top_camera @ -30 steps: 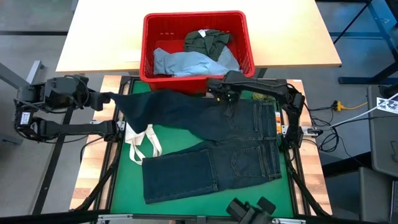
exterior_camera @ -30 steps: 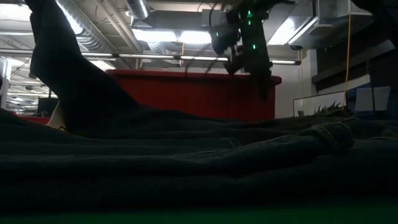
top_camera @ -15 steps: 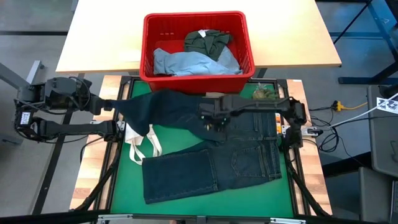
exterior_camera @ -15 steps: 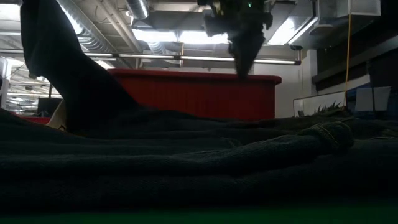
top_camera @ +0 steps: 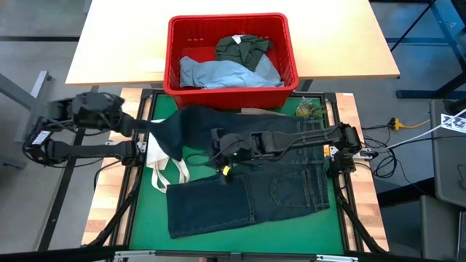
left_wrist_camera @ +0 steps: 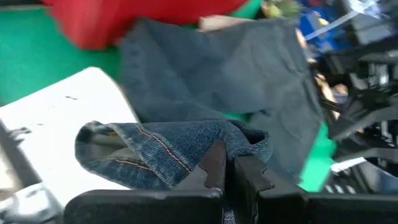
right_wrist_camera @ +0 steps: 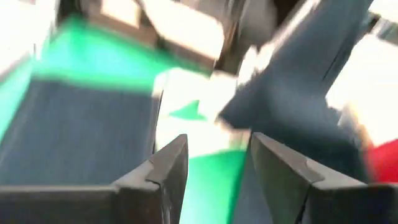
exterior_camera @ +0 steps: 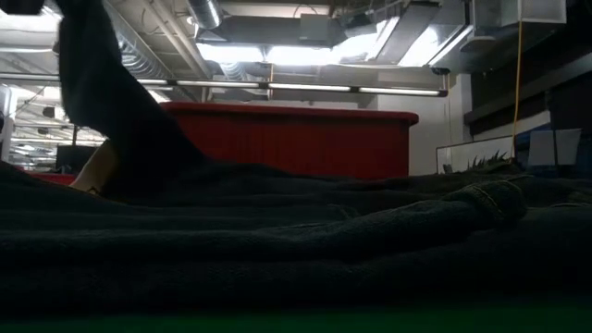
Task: Fold Laundry from Bin
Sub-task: Fold the dark blue jeans
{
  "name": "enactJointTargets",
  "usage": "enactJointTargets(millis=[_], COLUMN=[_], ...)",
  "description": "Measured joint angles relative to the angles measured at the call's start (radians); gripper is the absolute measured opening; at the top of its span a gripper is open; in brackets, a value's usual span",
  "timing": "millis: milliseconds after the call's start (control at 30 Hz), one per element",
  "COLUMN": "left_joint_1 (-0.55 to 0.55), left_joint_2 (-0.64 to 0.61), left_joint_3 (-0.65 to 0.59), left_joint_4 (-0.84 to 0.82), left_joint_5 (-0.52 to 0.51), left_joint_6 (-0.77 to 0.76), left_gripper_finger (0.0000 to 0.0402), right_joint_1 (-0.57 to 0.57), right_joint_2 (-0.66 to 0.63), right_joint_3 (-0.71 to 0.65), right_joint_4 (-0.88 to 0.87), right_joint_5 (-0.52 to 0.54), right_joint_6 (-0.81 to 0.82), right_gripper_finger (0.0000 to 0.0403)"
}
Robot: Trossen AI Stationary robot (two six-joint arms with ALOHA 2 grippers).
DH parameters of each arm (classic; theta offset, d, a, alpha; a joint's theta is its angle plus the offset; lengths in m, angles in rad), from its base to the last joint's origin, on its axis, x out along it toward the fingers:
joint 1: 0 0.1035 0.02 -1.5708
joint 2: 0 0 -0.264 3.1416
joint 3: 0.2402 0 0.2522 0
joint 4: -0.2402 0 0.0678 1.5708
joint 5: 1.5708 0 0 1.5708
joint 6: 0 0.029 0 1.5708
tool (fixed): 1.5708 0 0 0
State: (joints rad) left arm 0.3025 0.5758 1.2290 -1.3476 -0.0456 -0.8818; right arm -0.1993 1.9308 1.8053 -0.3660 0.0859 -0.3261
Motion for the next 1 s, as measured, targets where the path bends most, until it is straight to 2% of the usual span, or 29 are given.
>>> enactJointTargets(millis=[100,200,300,400,500,633,767,1000], left_joint_1=[0.000,0.000,-0.009,-0.029,-0.056,-0.092,-0.118,-0.155], left_joint_2=[0.000,0.001,0.008,0.025,0.044,0.089,0.167,0.327], left_joint_3=[-0.074,-0.142,-0.203,-0.268,-0.327,-0.393,-0.443,-0.467], left_joint_4=[0.106,0.183,0.243,0.322,0.447,0.647,0.814,0.961], left_joint_5=[0.059,0.086,0.090,0.093,0.105,0.111,0.104,0.082], left_joint_6=[0.001,0.001,-0.001,-0.006,-0.008,-0.031,-0.033,-0.028], left_gripper_finger=[0.0000,0.0000,0.0000,0.0000,0.0000,0.0000,0.0000,0.0000], right_joint_1=[0.003,0.003,0.003,0.003,0.003,0.003,0.003,0.003], right_joint_2=[0.000,0.000,0.001,0.012,0.017,0.017,0.016,0.016], right_joint_3=[0.001,0.001,0.001,0.001,0.001,0.001,0.001,0.001], right_joint_4=[0.169,0.235,0.242,0.235,0.154,0.020,-0.022,-0.030], right_joint_5=[-0.025,-0.109,-0.177,-0.182,-0.168,-0.097,0.001,0.233], right_joint_6=[-0.003,-0.004,-0.004,-0.003,-0.003,-0.002,-0.002,-0.006], right_gripper_finger=[0.0177,0.0177,0.0177,0.0177,0.0177,0.0177,0.0177,0.0177])
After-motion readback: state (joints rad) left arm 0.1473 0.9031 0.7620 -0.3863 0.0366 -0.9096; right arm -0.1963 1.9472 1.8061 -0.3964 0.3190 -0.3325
